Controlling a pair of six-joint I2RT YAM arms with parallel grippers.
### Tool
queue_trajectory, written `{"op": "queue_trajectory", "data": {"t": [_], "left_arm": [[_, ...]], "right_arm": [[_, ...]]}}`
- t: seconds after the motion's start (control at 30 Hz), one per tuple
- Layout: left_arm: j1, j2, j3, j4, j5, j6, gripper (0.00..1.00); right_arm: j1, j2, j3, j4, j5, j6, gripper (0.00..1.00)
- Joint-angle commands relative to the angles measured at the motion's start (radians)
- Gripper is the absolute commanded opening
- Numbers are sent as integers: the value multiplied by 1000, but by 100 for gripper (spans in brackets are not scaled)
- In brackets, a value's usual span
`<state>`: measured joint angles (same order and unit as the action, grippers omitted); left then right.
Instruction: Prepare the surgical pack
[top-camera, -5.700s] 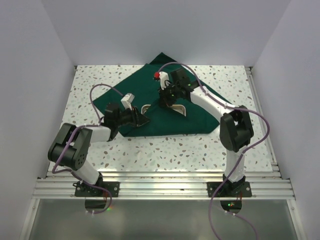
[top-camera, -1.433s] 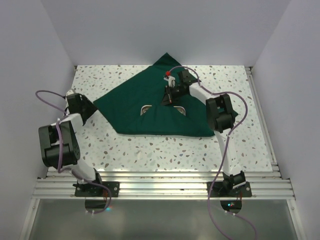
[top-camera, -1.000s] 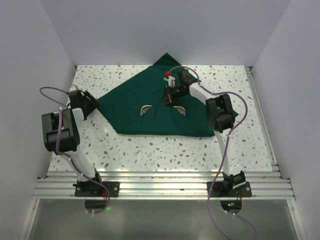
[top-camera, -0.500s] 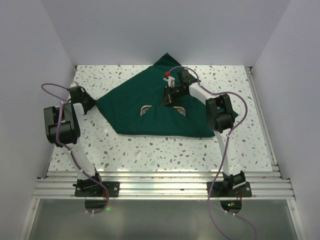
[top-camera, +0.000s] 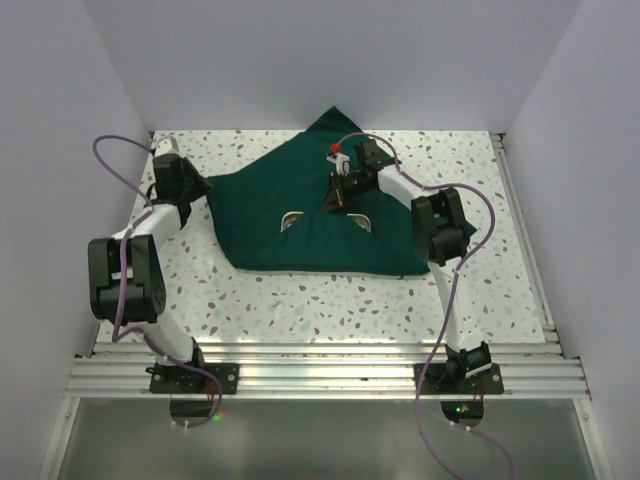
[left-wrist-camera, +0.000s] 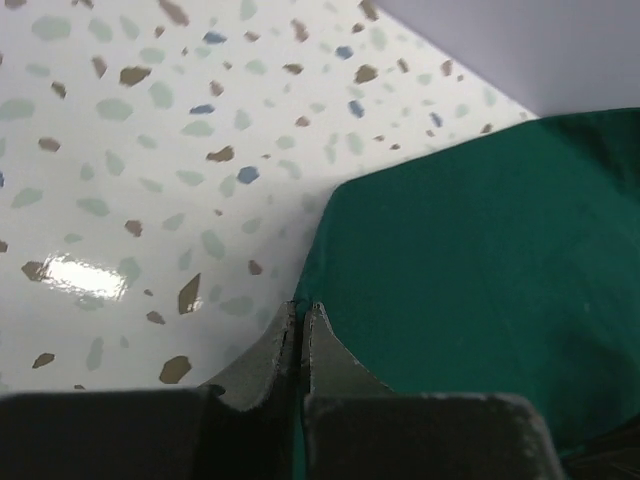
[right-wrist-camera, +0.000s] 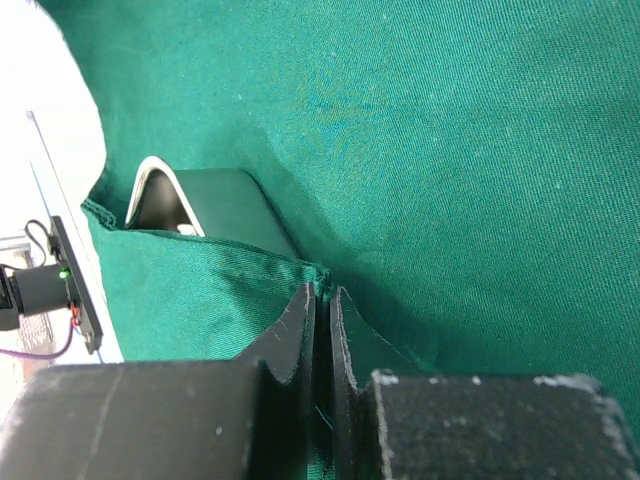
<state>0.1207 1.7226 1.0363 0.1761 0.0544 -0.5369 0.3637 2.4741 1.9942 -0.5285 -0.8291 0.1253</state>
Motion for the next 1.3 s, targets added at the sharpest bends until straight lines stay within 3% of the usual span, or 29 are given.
{"op": "queue_trajectory", "data": {"t": [0.0, 0.43, 0.67, 0.97, 1.27], "left_arm": [[-56, -110, 50, -47, -53, 55, 0], [-355, -175, 183, -153, -191, -57, 0], [-522, -89, 329, -165, -292, -141, 0], [-748, 40, 433, -37, -444, -222, 0], [-852, 225, 646, -10, -513, -225, 0]], "right_arm": [[18, 19, -6, -71, 53, -18, 0], [18, 28, 0, -71, 44, -13, 0], [18, 32, 2, -65, 36, -12, 0], [18, 45, 3, -64, 19, -7, 0], [20, 48, -2, -67, 16, -7, 0]]}}
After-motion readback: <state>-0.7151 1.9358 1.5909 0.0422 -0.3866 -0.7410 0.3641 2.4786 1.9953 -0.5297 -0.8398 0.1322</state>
